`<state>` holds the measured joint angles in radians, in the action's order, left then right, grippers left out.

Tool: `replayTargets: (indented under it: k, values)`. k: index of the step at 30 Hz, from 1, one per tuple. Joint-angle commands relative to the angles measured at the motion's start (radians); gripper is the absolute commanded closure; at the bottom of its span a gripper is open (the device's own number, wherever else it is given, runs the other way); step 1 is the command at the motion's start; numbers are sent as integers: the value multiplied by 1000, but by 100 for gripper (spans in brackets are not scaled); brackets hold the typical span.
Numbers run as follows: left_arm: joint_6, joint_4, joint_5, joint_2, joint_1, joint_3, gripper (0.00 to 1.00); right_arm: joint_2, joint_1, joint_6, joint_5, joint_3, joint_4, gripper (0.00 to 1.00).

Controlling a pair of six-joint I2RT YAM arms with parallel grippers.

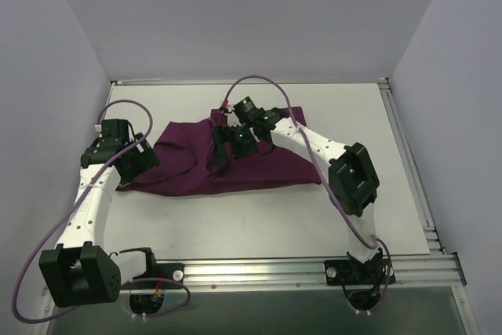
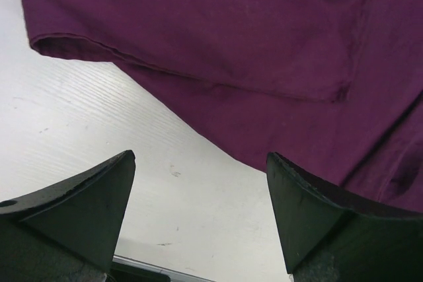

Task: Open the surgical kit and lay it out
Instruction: Open the surgical kit at the center of the board.

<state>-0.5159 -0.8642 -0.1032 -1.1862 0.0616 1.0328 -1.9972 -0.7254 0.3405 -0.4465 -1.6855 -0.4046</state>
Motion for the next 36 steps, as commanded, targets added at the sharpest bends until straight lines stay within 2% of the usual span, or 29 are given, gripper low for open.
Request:
replayTargets:
  k: [1, 17, 25, 36]
  values:
    - [-4, 30, 54, 31, -14, 12, 11, -25, -55, 52, 26, -46, 12, 24]
    - [19, 30, 92, 34, -16, 12, 11, -83, -108, 144, 77, -85, 29, 30]
    - [34, 28, 91, 27, -16, 23, 11, -160, -109, 149, 124, -192, -36, 42]
    - [37, 37, 102, 7, -16, 33, 11, -204, -135, 95, 124, -275, -108, 39]
